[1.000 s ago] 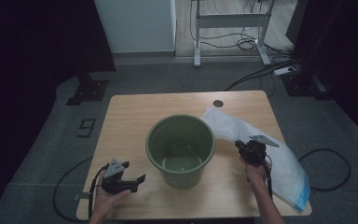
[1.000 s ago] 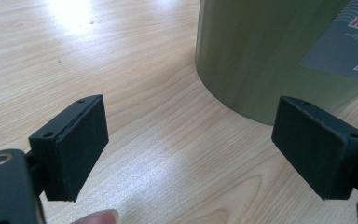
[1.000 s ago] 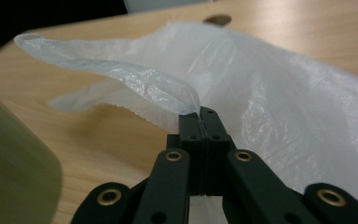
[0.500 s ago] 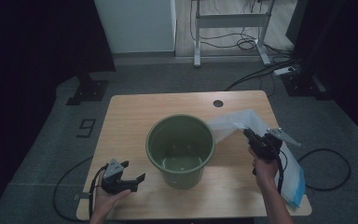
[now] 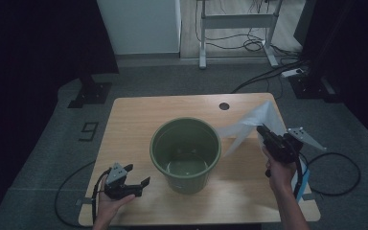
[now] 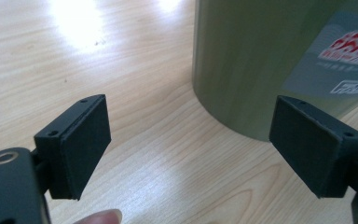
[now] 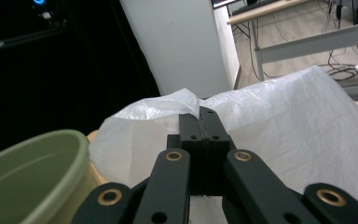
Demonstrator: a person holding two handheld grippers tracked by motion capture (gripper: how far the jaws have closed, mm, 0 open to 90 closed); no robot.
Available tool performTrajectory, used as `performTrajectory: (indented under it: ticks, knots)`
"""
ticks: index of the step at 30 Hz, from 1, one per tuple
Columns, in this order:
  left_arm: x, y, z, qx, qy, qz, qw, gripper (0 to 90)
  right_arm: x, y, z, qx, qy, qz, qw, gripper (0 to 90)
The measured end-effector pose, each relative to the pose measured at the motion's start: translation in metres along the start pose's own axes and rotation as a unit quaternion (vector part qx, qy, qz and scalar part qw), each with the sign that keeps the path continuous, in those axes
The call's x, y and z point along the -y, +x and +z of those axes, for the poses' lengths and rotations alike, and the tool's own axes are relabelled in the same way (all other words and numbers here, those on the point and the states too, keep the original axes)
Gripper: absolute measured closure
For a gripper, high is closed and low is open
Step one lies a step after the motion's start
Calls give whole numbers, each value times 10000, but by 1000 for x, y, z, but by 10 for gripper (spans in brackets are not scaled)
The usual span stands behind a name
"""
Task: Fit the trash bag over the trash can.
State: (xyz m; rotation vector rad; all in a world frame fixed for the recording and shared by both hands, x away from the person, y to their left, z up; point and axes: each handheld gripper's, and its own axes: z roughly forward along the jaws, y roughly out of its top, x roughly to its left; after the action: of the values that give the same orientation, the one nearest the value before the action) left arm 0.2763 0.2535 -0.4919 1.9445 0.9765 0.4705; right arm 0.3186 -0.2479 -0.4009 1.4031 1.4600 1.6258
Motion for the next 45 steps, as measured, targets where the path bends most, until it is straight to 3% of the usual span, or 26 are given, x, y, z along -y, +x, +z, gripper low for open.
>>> performTrajectory:
  ticks: [12, 19, 33, 45]
  knots:
    - [-6, -6, -4, 52, -125, 33, 9999, 130, -36, 13, -26, -209, -401, -139, 9989, 890]
    - [-12, -11, -9, -52, -143, 132, 9998, 136, -49, 21, -33, -378, -529, -162, 9978, 890]
    - [-16, -11, -15, 2, -314, 42, 9995, 138, -75, 52, -44, -774, -750, -339, 9936, 891]
    - [-15, -10, -14, 42, -310, 3, 9995, 138, -84, 87, -55, -1242, -856, -612, 9867, 890]
